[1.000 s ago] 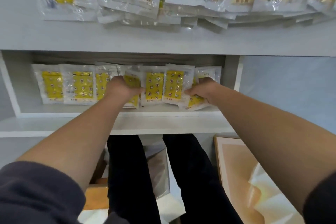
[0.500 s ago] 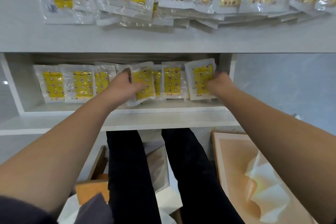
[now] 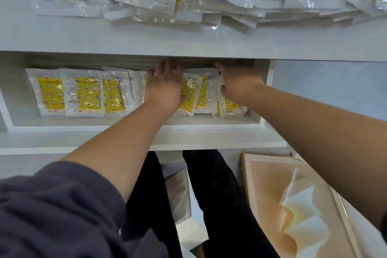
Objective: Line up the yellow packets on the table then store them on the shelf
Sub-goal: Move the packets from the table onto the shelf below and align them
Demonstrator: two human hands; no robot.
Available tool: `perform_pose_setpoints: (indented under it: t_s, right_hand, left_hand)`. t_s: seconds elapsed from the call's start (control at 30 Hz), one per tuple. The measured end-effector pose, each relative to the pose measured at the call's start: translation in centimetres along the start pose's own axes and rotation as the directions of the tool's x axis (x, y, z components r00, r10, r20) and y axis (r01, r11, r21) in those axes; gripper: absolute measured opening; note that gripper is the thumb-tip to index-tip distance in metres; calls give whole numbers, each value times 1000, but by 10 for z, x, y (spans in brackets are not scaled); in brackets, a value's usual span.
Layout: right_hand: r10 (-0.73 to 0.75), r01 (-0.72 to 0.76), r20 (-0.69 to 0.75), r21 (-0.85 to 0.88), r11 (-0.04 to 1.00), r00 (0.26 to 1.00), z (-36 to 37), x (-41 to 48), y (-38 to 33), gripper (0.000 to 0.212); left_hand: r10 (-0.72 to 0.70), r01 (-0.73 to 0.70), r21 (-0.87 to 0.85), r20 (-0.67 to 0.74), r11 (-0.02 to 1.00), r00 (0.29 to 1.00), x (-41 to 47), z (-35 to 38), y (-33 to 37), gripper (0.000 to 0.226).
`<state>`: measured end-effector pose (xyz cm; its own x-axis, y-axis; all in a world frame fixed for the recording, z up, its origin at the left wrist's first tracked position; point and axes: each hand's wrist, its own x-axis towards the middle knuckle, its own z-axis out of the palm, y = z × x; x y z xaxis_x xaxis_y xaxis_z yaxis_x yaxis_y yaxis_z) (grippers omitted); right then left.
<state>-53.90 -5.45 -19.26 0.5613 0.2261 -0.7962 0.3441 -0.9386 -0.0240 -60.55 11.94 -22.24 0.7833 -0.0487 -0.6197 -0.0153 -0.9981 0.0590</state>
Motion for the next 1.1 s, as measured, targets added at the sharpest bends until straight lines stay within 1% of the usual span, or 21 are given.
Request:
perform_pose_setpoints:
  t_s: [0.03,0.07,0.1,0.13,0.2,0.27,0.37,0.43,0.5,0.6,0.73,0.83,0.9,1.0,1.07,1.1]
  right_hand:
    - [-38,38,18,26,999,999,1,4,-4,63]
    - [-55,55,27,24,998,998,4,9,-8,70]
    - [-62,61,23,11,998,998,7,12,-11,72]
    - [-64,64,16,-3,998,998,11,15,-13,69]
    - [-66,67,16,-46,997,998,20,15,-12,63]
    - [-75,77,31,-73,994,997,30,7,-9,69]
    - [-74,74,23,-25,997,997,36,0,-8,77]
    - [-61,61,8,36,997,998,33,-1,-11,78]
    - [-56,56,-2,71,996,998,24,-6,-17,76]
    - [-56,60,-37,130,990,998,3,-27,-33,66]
    - [-96,122,-109,269,955,989,-29,-68,-64,49]
    - [-124,182,-178,357,916,976,-54,-92,-96,42]
    - [-107,207,-247,423,882,963,-75,-100,-118,40]
    - [-23,190,-345,459,868,938,-105,-101,-148,43]
    - [77,129,-404,460,878,912,-122,-97,-165,48]
    - [123,90,-413,459,884,902,-130,-94,-172,53]
  left_hand:
    - [91,-91,-16,-12,996,996,4,0,2,87]
    - [146,-146,-24,7,989,989,8,0,4,86]
    - [166,-165,-21,38,986,985,13,1,5,84]
    - [152,-151,-10,65,988,986,16,2,6,81]
    - [62,-65,32,95,997,994,19,3,4,72]
    - [-13,7,50,114,999,993,17,4,2,71]
    - [-14,3,77,140,997,990,13,1,2,72]
    - [-5,-9,85,167,996,986,11,-2,2,72]
    - [1,-12,57,196,998,981,3,-9,1,70]
    - [29,-18,-54,207,998,978,-21,-30,-5,57]
    - [44,7,-285,173,959,984,-71,-70,-29,36]
    - [-49,98,-430,123,897,991,-97,-99,-59,19]
    - [-146,180,-505,107,844,983,-104,-120,-85,15]
    - [-279,260,-586,60,767,958,-99,-147,-122,19]
    - [-332,286,-675,64,680,941,-85,-162,-142,34]
    - [-329,284,-715,80,639,941,-76,-170,-151,45]
